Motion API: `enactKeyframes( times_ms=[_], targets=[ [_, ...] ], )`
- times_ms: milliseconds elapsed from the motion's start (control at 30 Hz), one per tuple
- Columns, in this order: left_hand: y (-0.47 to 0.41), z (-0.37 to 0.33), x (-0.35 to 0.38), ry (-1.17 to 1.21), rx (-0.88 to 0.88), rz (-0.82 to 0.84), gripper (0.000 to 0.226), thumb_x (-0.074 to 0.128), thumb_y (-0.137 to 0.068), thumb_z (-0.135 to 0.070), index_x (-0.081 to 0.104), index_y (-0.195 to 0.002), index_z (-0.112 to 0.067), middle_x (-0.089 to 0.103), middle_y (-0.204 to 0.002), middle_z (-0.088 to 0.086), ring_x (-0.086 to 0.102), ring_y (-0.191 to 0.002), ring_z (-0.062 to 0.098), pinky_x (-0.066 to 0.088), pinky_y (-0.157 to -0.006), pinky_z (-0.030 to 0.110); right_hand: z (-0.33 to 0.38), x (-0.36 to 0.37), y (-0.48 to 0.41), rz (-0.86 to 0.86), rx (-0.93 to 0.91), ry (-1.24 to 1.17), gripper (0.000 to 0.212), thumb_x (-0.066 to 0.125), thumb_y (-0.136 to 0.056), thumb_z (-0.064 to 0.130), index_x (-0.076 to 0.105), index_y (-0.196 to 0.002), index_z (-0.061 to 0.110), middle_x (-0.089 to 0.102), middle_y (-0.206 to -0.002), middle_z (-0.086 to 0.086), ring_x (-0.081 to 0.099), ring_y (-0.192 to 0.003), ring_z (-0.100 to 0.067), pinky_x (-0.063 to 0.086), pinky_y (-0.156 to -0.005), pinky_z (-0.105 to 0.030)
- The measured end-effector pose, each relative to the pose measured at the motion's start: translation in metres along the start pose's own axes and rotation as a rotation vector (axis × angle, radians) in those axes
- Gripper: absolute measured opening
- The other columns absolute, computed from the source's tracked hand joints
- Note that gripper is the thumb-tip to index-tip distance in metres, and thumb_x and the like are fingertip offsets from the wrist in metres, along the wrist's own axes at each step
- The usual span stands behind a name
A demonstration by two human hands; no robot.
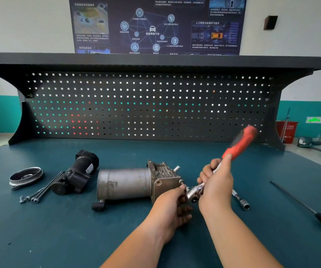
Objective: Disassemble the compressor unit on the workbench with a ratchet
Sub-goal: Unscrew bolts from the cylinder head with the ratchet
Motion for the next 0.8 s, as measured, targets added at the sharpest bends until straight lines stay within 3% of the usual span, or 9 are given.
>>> enactKeyframes(
  times_ms=[133,267,367,433,533,667,800],
  targets=[
    [-0.001,0.002,-0.001,-0.015,0.019,0.051,0.021,0.052,-0.094,-0.03,0.06,-0.077,-0.018,0.056,-0.068,-0.001,0.053,-0.057,0.012,0.043,-0.048,0.021,0.004,0.013,0.01,0.286,-0.305,0.257,0.041,0.042,-0.097,0.041,0.038,-0.065,0.017,0.033,-0.043,0.01,0.029,-0.04,-0.005,0.027,-0.041,-0.02],
    [0.004,-0.002,0.002,0.027,0.109,0.151,0.029,0.044,-0.095,-0.018,0.07,-0.081,-0.016,0.064,-0.079,0.006,0.059,-0.071,0.016,0.045,-0.068,0.029,-0.005,0.026,0.029,0.655,-0.696,0.787,0.038,0.038,-0.079,0.063,0.056,-0.071,0.03,0.048,-0.051,0.011,0.043,-0.05,-0.01,0.03,-0.05,-0.028],
    [0.005,-0.006,-0.001,0.155,0.178,0.113,0.031,0.028,-0.102,-0.013,0.057,-0.094,-0.014,0.056,-0.085,0.005,0.056,-0.082,0.016,0.046,-0.077,0.024,-0.016,0.032,0.037,0.764,-0.907,1.101,0.048,0.033,-0.081,0.066,0.056,-0.08,0.023,0.05,-0.059,0.009,0.046,-0.062,-0.014,0.034,-0.054,-0.033],
    [0.005,-0.005,-0.002,0.135,0.167,0.127,0.028,0.031,-0.102,-0.011,0.058,-0.094,-0.012,0.055,-0.085,0.009,0.055,-0.083,0.019,0.044,-0.076,0.024,-0.016,0.03,0.035,0.756,-0.85,1.019,0.047,0.035,-0.08,0.065,0.057,-0.077,0.024,0.048,-0.055,0.012,0.043,-0.059,-0.011,0.033,-0.054,-0.031],
    [0.002,0.0,-0.001,-0.034,0.085,0.122,0.023,0.045,-0.093,-0.012,0.066,-0.085,-0.012,0.059,-0.079,0.01,0.055,-0.073,0.02,0.042,-0.065,0.028,-0.008,0.021,0.027,0.612,-0.574,0.616,0.034,0.044,-0.077,0.06,0.056,-0.066,0.031,0.045,-0.05,0.014,0.038,-0.051,-0.004,0.03,-0.051,-0.025],
    [-0.002,0.0,-0.003,-0.055,0.051,0.056,0.023,0.052,-0.093,-0.026,0.062,-0.075,-0.017,0.055,-0.059,-0.004,0.05,-0.052,0.008,0.042,-0.049,0.019,-0.003,0.01,0.014,0.242,-0.219,0.163,0.038,0.045,-0.084,0.048,0.04,-0.061,0.018,0.031,-0.043,0.011,0.026,-0.039,-0.007,0.025,-0.042,-0.02],
    [-0.001,0.001,-0.002,-0.024,0.06,0.05,0.027,0.057,-0.092,-0.028,0.058,-0.067,-0.018,0.048,-0.055,-0.004,0.047,-0.045,0.007,0.038,-0.043,0.016,-0.007,-0.011,-0.007,-0.134,0.192,-0.193,0.046,0.035,-0.095,0.053,0.035,-0.062,0.02,0.026,-0.037,0.009,0.024,-0.031,-0.009,0.023,-0.047,-0.026]
  ],
)
Point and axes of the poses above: each hand's wrist, its own y-axis away from the middle knuckle, its own x-axis out of the palm, z = x × y, the point moved 3 cm from there along -y, towards the middle knuckle
